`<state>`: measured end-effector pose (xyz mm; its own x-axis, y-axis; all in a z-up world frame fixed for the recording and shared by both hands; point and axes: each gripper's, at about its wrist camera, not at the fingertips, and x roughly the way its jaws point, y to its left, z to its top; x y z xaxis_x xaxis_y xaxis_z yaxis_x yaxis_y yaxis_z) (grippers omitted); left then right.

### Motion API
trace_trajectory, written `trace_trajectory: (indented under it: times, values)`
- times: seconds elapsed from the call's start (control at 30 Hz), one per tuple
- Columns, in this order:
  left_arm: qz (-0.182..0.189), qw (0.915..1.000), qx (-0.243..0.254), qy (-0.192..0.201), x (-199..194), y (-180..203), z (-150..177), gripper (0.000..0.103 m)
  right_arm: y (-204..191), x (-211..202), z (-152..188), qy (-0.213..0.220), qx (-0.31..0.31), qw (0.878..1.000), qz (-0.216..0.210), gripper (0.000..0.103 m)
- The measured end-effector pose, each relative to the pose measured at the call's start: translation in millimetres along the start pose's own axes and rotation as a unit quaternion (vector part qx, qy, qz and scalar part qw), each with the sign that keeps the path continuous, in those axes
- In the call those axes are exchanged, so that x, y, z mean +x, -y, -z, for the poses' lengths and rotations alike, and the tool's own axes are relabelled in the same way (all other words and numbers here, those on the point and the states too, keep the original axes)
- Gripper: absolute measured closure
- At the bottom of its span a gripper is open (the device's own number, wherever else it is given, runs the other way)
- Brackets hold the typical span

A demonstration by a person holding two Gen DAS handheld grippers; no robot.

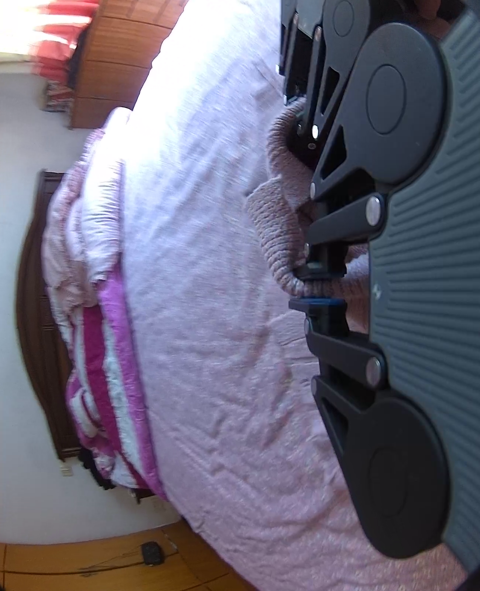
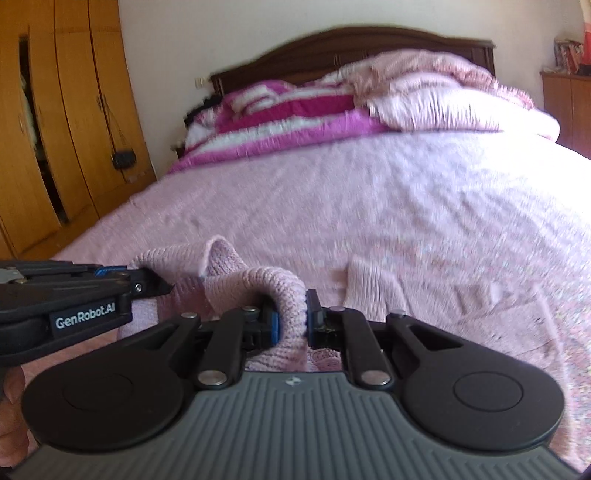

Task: Fold small clothes
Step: 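Lift the hem with both grippers and fold it toward the collar, then open both grippers and release the folded hem onto the cardigan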

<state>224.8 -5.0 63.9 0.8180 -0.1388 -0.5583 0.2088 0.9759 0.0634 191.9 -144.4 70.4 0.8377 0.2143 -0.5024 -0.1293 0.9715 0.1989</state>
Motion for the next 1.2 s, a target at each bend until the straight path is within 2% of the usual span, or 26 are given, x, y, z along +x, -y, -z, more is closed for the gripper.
trace_trajectory:
  times: [0.13,0.23,0.27,0.4,0.47,0.53,0.63,0.87,1.03,1.2]
  values:
    - [-0.004,0.999,-0.001,-0.045,29.4,-2.7,18.8,0.09,6.9,31.6,16.1,-0.028,0.0,1.0,0.006,0.088]
    - [-0.006,0.999,-0.007,-0.045,31.8,-5.0,27.9,0.084,11.8,41.3,23.3,-0.03,0.004,1.0,0.002,0.082]
    - [-0.007,0.9989,-0.007,-0.045,31.2,-5.3,27.8,0.079,11.6,42.5,24.1,-0.031,0.001,1.0,-0.001,0.074]
    - [-0.016,0.9985,-0.01,-0.052,25.1,-6.6,22.2,0.06,10.0,40.8,21.6,-0.032,-0.006,0.999,-0.001,0.061]
    - [-0.023,0.9982,-0.019,-0.052,18.3,-9.9,19.4,0.042,10.4,33.5,17.8,-0.033,-0.003,0.999,-0.001,0.053]
    - [-0.022,0.9983,-0.025,-0.047,7.7,-14.2,18.1,0.038,11.8,25.8,14.7,-0.031,0.003,0.999,-0.005,0.05]
    - [-0.021,0.9986,-0.022,-0.044,-7.7,-16.9,16.4,0.038,13.0,7.0,10.4,-0.023,0.007,1.0,-0.008,0.049]
    - [-0.025,0.9994,0.002,-0.023,-50.3,-12.6,20.3,0.038,9.6,-49.6,11.2,0.024,0.014,1.0,-0.008,0.036]
    - [-0.022,0.9996,0.013,-0.013,-75.5,-6.7,27.0,0.038,4.1,-84.0,20.0,0.042,0.004,0.999,-0.002,0.036]
    - [-0.019,0.9996,0.016,-0.01,-94.0,-0.5,38.4,0.038,-1.5,-106.9,40.8,0.042,-0.009,0.999,0.0,0.036]
